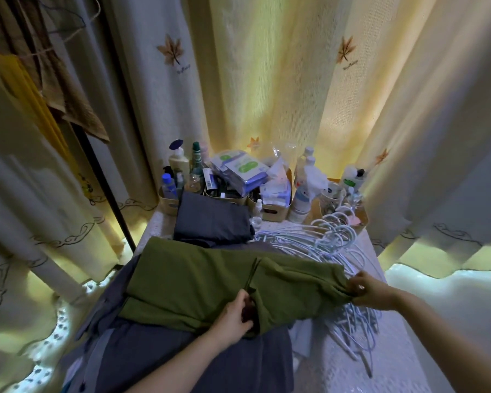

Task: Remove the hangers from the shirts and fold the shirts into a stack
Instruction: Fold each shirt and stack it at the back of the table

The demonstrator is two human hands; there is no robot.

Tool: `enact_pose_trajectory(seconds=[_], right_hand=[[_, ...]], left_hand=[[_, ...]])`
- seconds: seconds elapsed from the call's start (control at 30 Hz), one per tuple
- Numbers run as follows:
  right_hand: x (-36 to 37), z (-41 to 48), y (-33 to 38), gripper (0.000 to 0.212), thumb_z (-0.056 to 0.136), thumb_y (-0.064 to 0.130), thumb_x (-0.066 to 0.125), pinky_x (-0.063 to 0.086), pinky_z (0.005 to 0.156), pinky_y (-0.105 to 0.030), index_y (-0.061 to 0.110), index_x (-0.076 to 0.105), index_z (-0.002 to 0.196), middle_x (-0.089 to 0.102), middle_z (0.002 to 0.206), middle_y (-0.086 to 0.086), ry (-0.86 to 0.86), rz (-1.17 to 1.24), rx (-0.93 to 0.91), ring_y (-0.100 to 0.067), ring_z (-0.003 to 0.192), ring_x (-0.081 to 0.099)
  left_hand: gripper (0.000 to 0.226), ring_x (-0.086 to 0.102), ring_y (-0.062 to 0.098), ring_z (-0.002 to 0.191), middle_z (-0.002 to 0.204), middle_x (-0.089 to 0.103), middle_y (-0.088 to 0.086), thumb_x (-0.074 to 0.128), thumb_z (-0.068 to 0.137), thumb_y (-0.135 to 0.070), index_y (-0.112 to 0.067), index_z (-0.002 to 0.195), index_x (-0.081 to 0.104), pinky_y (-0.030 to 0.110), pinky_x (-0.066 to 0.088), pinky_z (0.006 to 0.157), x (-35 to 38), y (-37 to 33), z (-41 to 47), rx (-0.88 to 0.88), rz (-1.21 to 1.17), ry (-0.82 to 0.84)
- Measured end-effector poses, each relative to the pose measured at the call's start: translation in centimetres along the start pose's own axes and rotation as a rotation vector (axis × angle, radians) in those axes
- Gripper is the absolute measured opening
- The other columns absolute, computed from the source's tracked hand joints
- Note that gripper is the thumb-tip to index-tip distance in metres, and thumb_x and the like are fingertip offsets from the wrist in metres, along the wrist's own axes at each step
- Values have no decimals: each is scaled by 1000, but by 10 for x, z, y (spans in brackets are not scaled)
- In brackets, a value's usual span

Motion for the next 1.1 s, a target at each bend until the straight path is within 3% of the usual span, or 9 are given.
enact_pose_trajectory(seconds=[0.17,0.27,0.43,0.57,0.7,0.8,0.9,1.0,1.1], right_hand=[[10,3,-2,19,82,17,64,40,82,-21,23,60,100,43,117,-2,-80,-41,31,-14,101,47],[16,6,6,18,82,12,62,45,84,-25,27,55,88,45,117,-3,-96,-37,24,-17,101,51],[35,11,14,24,79,28,71,36,80,-12,16,66,100,40,122,-3,-39,-21,-41,-10,100,43],[32,14,14,18,84,35,67,40,80,-21,18,62,88,47,111,-6,-84,5,1,-12,95,46],[19,13,6,8,86,22,65,43,87,-27,19,63,92,53,112,-4,-108,73,51,-17,100,52],[8,12,4,14,82,11,67,43,74,-18,22,59,85,56,105,-2,-128,138,44,-14,92,53],[5,10,7,17,80,5,66,41,61,-9,17,61,91,59,100,1,-114,143,25,-5,79,53],[6,7,2,18,82,3,64,50,65,-17,19,58,86,60,98,-2,-76,182,28,-8,76,56],[10,7,-4,20,85,2,61,51,68,-18,21,61,91,59,98,0,-36,192,36,-10,81,58]], left_hand=[[39,52,10,115,121,58,-7,74,80,-29,-20,116,60,16,38,95,-2,17,-3,27,-22,-17],[38,49,7,109,112,55,-13,78,75,-37,-21,108,69,12,34,85,4,18,-4,30,-11,-17],[43,51,6,111,114,56,-14,75,79,-29,-35,114,50,8,36,83,12,16,-4,-78,-254,-22],[53,51,11,116,126,56,-1,68,85,-19,-19,133,47,23,40,102,1,11,-6,-32,-80,17],[28,54,10,104,108,61,-4,68,85,-28,-15,109,63,22,42,94,-28,9,-15,203,263,36],[21,53,8,102,106,61,-7,63,89,-33,-20,104,66,24,42,91,-45,17,-18,248,465,-39],[14,56,5,95,101,63,-8,60,91,-28,-19,99,68,18,45,84,-47,6,-21,315,408,-28],[10,56,-1,84,92,60,-11,64,89,-26,-19,93,69,12,45,76,-49,-7,-26,363,293,27],[14,58,-1,89,97,66,-10,62,90,-29,-21,97,71,13,46,82,-37,-8,-33,349,276,175]])
Point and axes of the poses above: each hand's wrist, its own z-axis towards the middle knuckle, its own x-axis out of the palm, y = z × x, the point moved 10 cm from there along z, towards the middle knuckle
